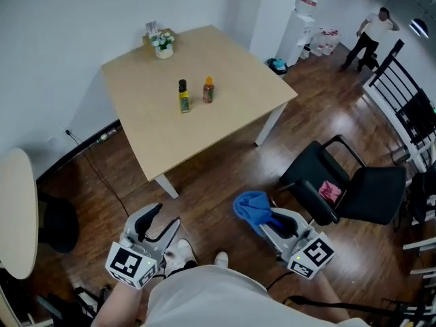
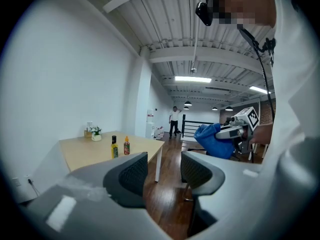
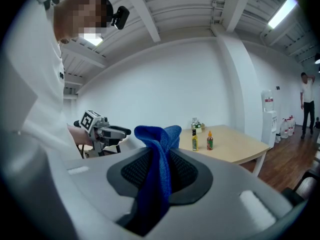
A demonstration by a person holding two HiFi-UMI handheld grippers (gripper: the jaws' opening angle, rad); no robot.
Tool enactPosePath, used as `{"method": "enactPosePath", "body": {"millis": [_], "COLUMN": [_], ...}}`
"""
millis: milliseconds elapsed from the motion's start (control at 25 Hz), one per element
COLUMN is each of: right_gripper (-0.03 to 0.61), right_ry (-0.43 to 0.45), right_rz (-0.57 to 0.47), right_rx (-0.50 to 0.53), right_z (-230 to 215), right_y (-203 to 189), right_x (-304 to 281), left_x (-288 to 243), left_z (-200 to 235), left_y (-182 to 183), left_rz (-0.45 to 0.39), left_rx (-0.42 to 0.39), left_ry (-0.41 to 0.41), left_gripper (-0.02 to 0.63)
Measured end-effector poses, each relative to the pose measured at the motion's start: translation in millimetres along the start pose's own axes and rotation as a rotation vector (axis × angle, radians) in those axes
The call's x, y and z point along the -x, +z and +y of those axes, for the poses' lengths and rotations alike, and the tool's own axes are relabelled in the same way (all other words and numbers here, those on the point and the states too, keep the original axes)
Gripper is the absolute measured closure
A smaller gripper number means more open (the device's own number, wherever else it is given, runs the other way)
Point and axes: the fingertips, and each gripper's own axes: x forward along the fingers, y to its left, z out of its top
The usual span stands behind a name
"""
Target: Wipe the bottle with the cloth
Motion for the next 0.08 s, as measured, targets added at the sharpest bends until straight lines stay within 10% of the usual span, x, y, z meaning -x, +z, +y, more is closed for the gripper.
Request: {"method": "enactPosePath", "body": {"millis": [80], "right_gripper": [0.477], "right_ry": [0.0], "right_rz": [0.001], "right_rx": [-0.002], "right_z": [1.2], "right_y": [1.0], "right_x": [-9.1], "left_x": [1.6], "left_z": [8.7], "left_y": [1.0], "left_rz": [0.0], "left_rx": [-0.001], "left_ry": [0.0], "left_gripper": [0.391]}}
